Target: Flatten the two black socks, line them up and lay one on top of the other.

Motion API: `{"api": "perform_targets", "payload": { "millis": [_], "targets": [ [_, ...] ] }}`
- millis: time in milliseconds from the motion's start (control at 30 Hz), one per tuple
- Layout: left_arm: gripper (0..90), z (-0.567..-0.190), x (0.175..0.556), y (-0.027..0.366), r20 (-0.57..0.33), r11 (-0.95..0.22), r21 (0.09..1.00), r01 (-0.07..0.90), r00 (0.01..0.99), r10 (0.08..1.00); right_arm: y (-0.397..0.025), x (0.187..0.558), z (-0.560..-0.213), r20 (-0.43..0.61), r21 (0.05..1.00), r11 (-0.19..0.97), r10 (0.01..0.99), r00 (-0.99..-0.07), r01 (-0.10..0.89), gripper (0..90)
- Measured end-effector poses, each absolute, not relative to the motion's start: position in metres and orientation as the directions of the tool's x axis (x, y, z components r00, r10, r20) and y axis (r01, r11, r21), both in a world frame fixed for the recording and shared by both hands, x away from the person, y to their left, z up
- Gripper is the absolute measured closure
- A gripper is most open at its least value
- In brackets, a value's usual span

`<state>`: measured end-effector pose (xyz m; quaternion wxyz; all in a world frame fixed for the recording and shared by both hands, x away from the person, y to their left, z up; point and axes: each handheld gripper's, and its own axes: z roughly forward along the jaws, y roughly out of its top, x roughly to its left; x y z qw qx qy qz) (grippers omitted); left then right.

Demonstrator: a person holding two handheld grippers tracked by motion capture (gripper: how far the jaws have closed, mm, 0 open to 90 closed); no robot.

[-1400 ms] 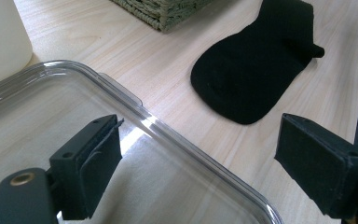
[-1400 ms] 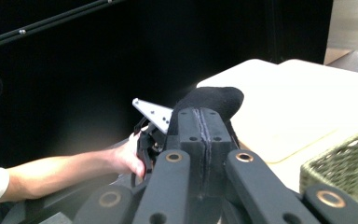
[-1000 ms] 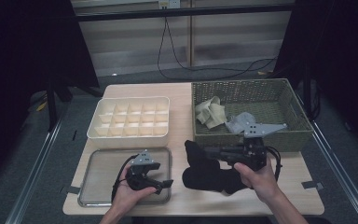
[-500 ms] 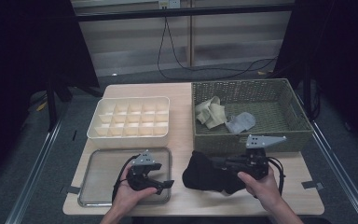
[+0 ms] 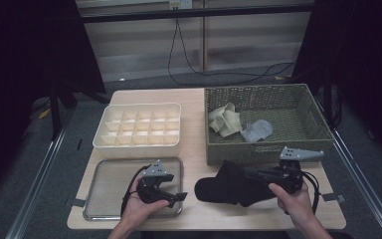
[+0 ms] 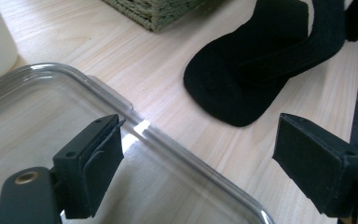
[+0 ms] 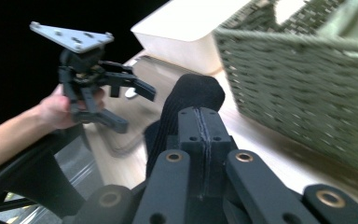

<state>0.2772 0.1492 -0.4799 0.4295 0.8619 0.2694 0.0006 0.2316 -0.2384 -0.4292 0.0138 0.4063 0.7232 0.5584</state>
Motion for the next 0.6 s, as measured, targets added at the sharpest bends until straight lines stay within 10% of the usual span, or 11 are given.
{"api": "perform_targets", "payload": {
  "millis": [600],
  "targets": [
    [33.3, -0.471, 0.274, 0.108, -0.222, -0.528, 0.755, 0.389, 0.909, 0.352, -0.258, 0.248, -0.471, 0.443, 0.730, 0.103, 0.682, -0.582, 0.675, 88.4]
  ]
}}
